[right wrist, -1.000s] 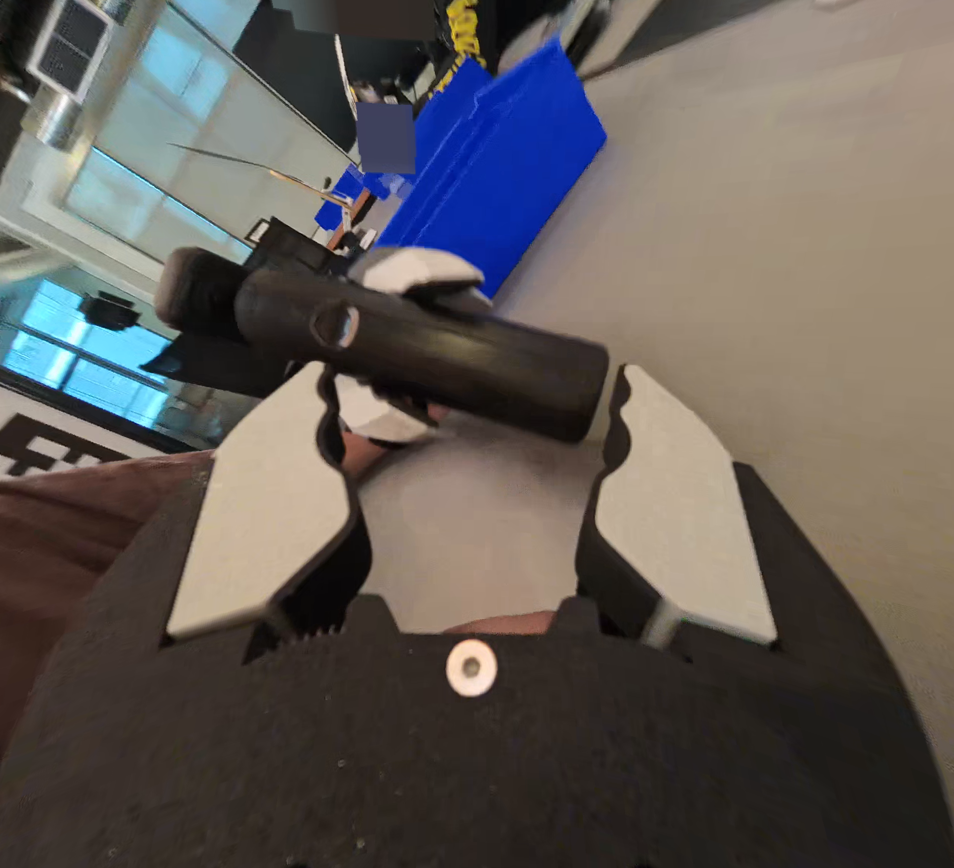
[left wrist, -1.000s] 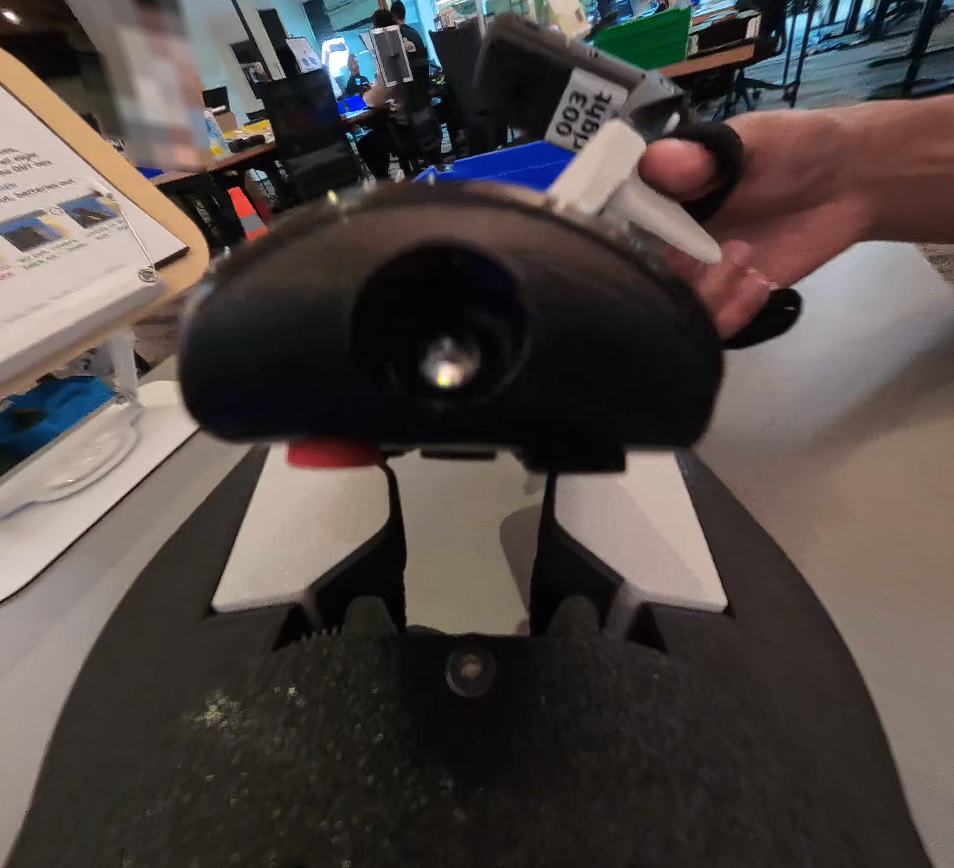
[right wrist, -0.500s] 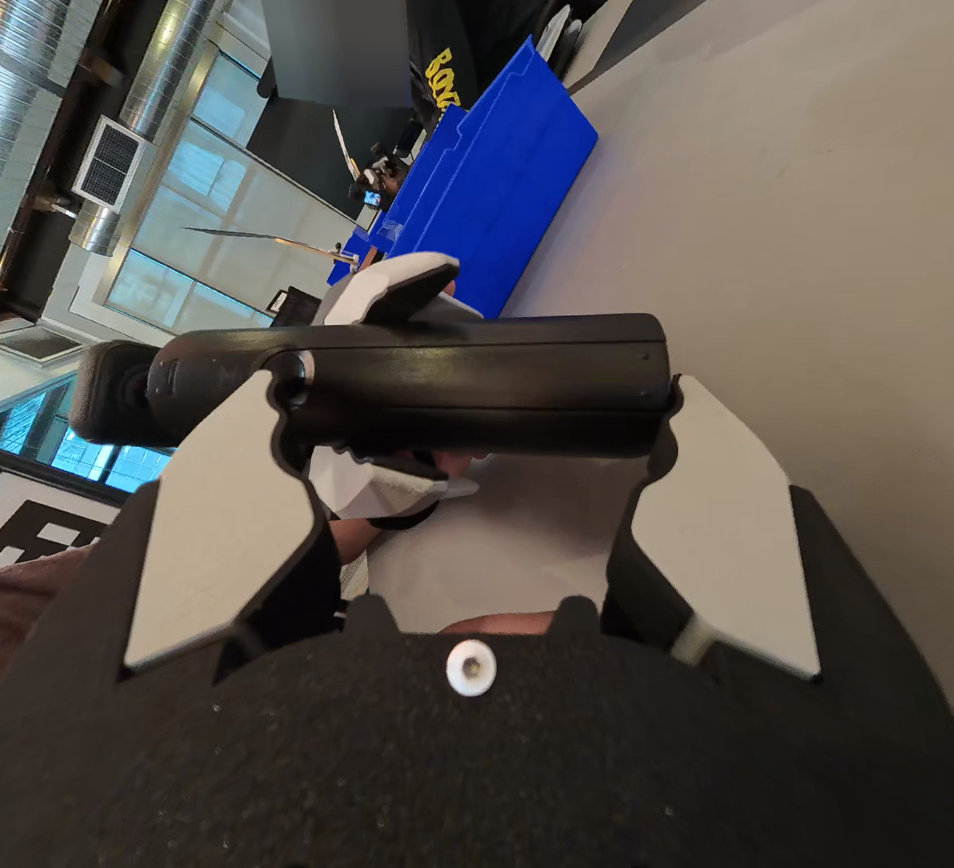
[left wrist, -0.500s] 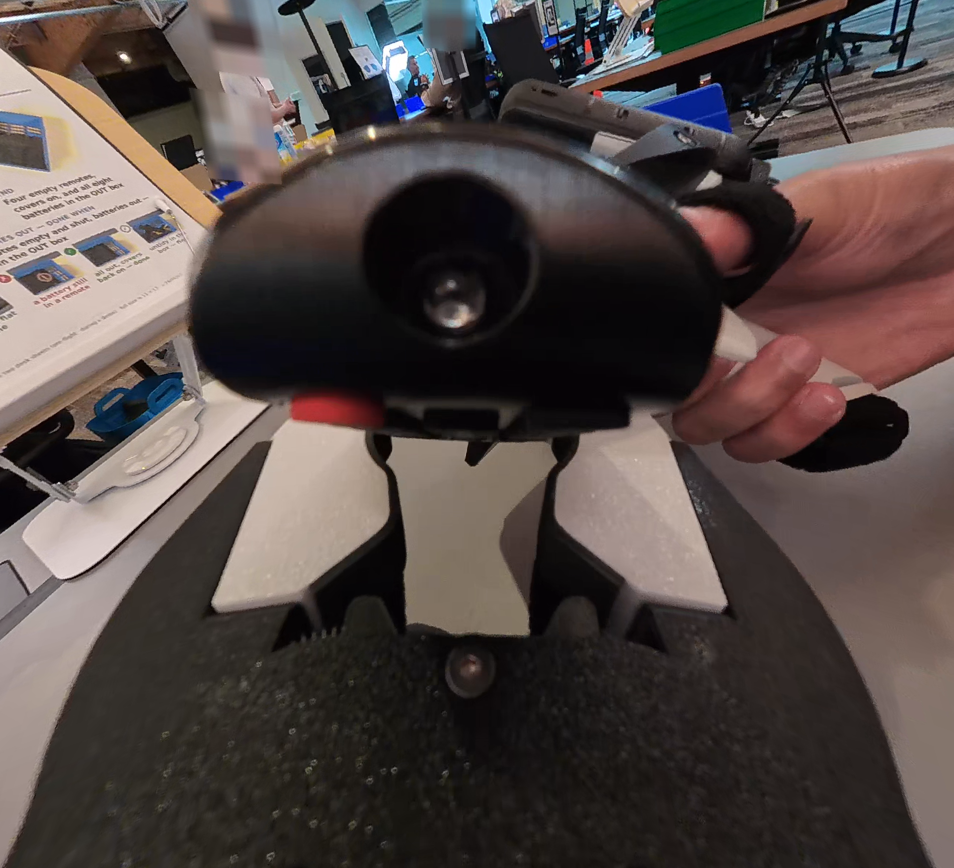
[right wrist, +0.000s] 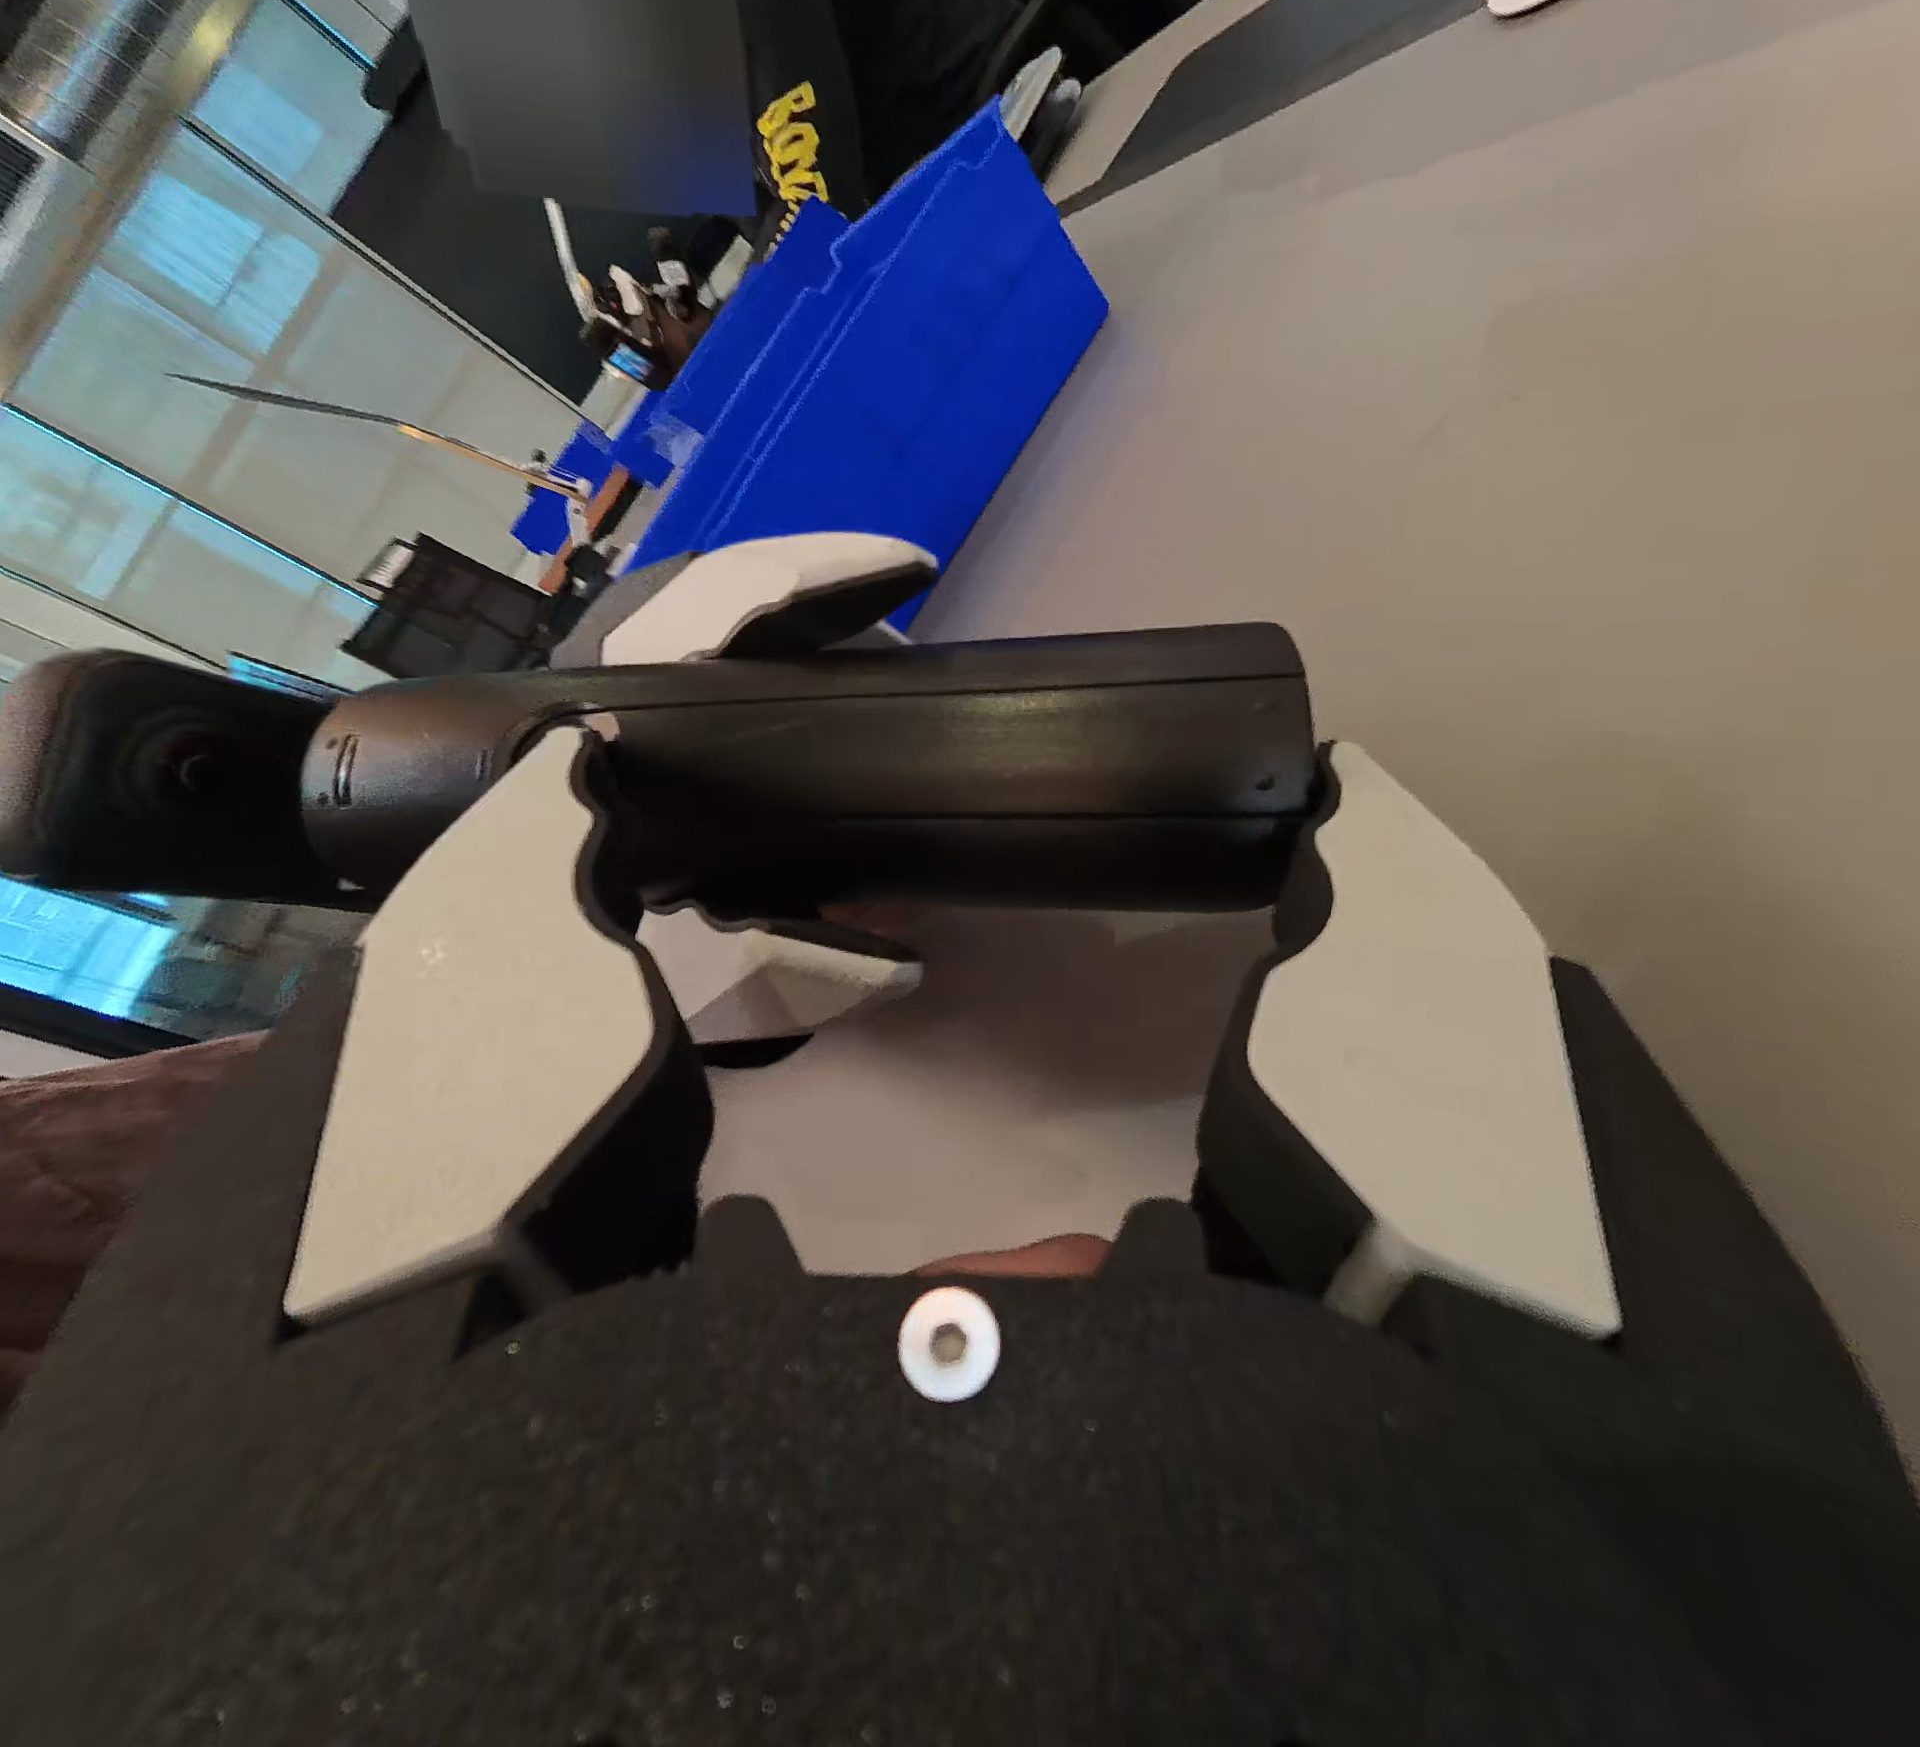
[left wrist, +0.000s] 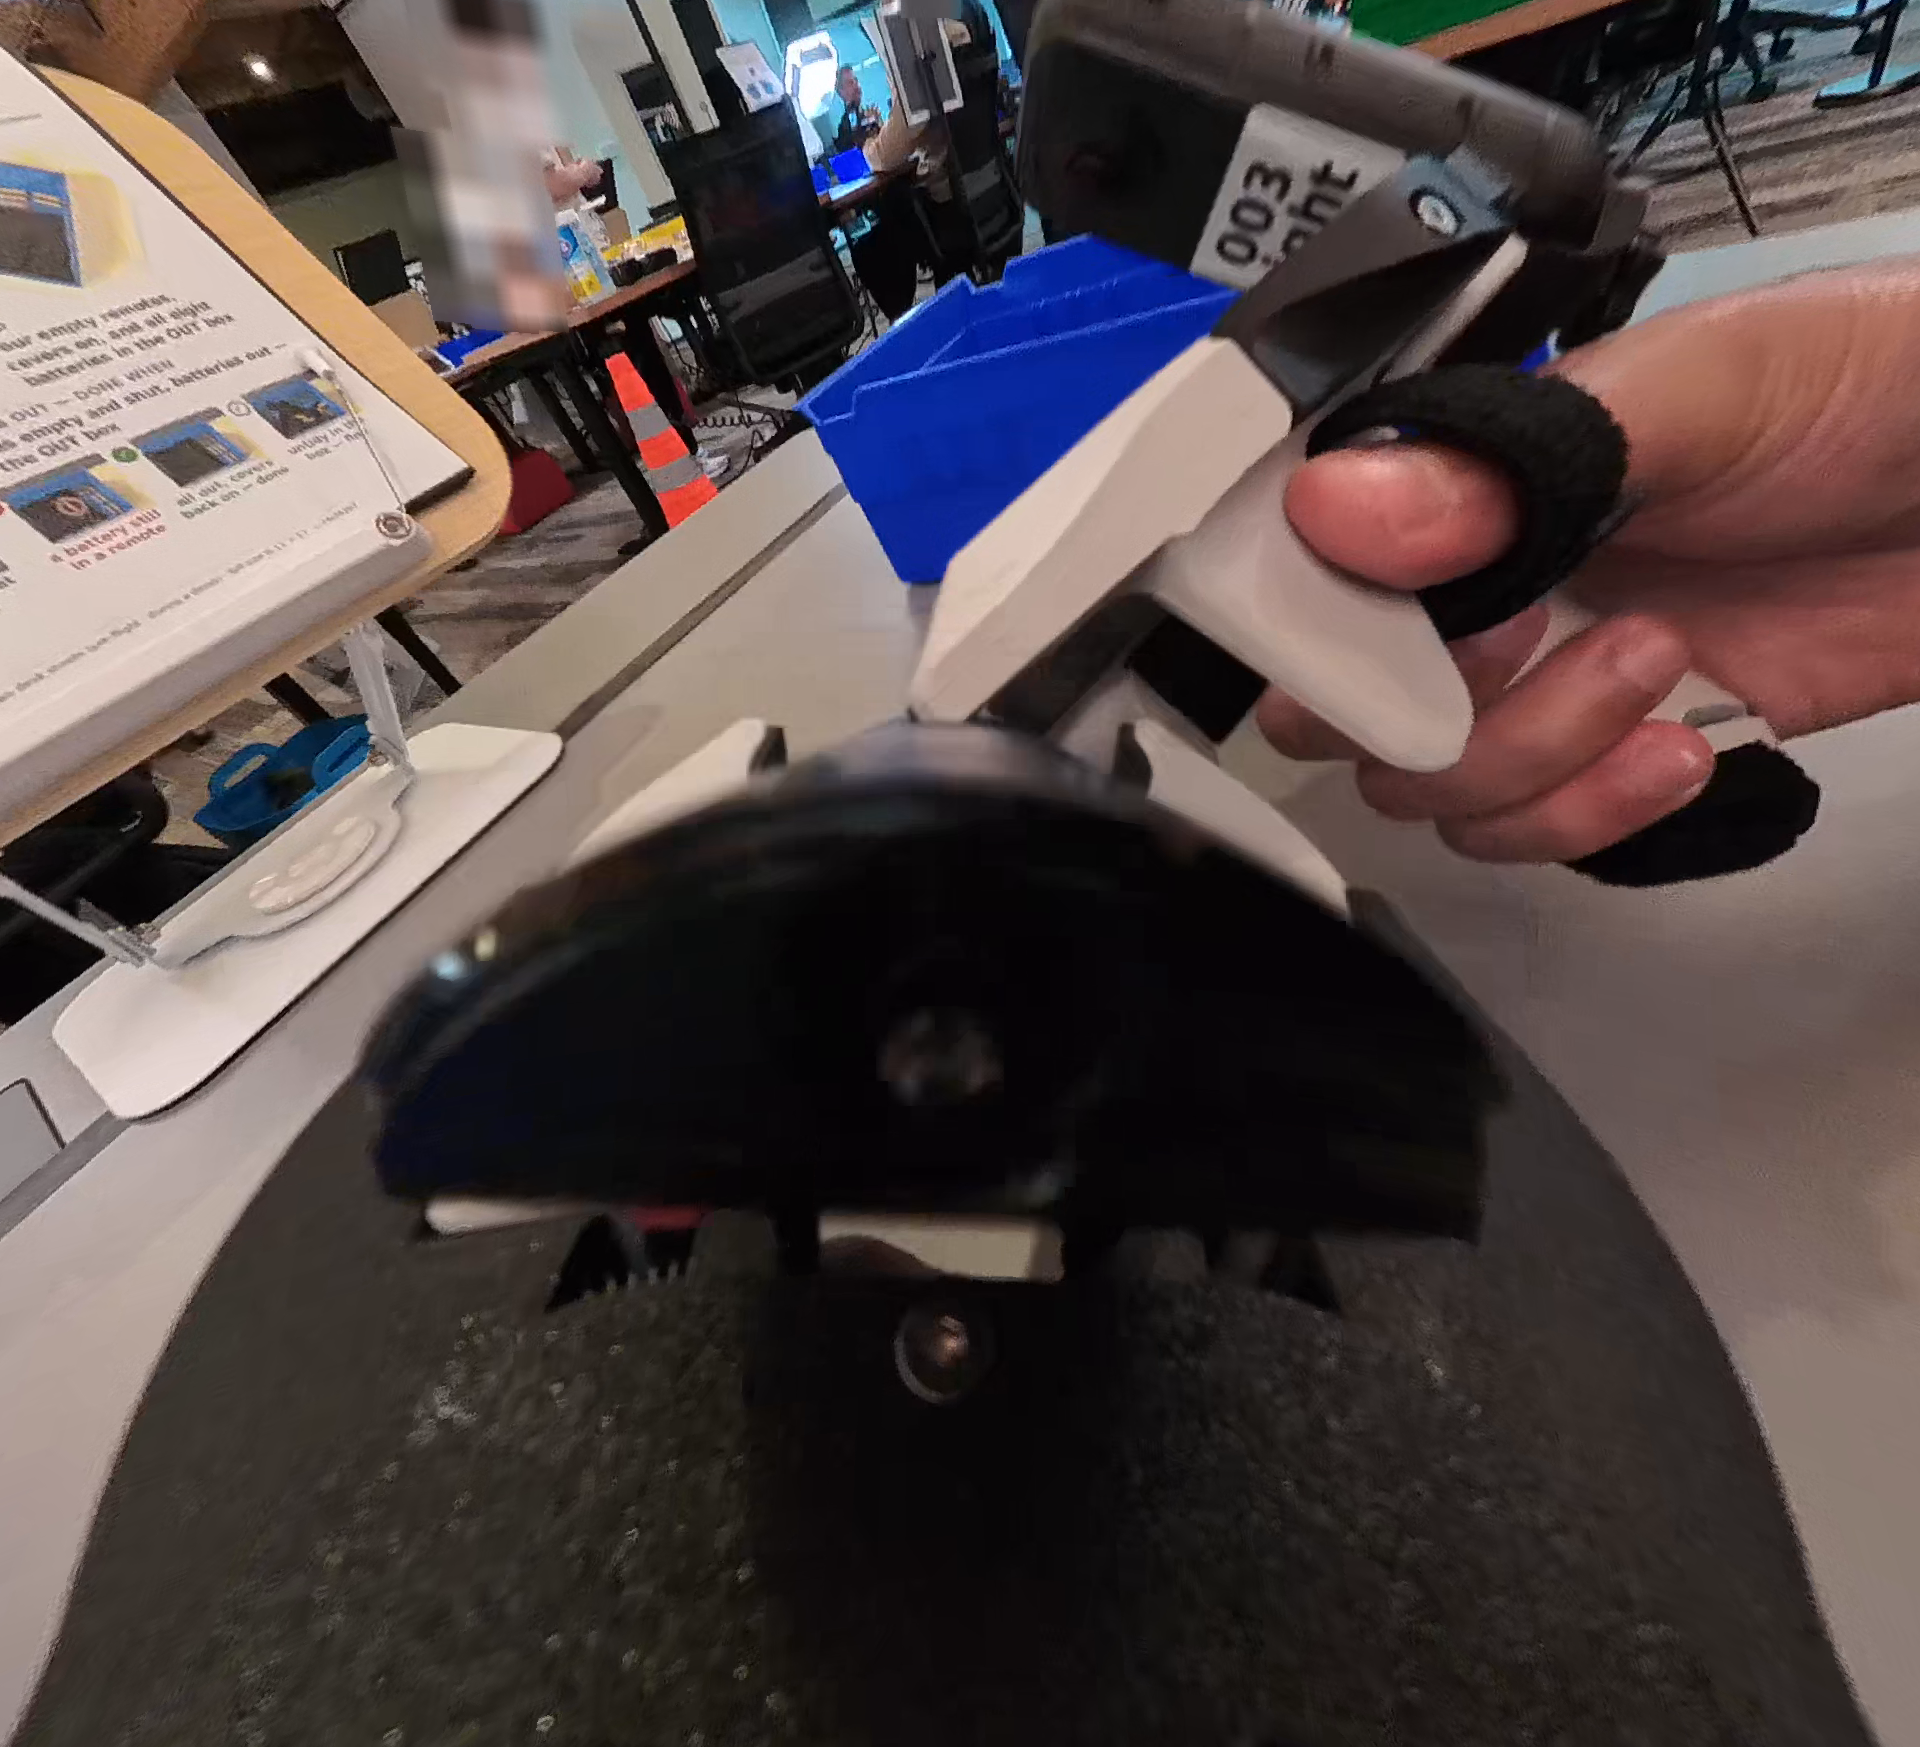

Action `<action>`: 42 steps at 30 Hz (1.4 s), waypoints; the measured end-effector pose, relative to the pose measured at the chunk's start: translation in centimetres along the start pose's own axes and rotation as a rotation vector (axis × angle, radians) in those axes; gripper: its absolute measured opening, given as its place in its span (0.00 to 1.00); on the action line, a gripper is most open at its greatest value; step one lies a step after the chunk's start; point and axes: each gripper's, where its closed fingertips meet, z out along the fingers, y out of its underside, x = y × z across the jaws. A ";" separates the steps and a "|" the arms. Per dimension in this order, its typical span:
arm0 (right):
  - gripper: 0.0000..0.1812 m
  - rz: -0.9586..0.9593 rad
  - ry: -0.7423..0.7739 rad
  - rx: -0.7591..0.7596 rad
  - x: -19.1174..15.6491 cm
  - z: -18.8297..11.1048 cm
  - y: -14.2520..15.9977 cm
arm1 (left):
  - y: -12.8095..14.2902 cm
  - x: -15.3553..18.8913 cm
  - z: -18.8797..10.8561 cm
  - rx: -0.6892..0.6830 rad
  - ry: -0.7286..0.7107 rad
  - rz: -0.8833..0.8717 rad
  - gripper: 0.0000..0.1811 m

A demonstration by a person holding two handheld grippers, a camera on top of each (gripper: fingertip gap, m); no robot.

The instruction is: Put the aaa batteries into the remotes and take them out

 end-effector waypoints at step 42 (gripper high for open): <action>0.34 0.248 -0.317 -0.049 -2.8 0.5 1.2 | 1.5 -0.5 0.8 -0.087 -0.051 -0.038 0.34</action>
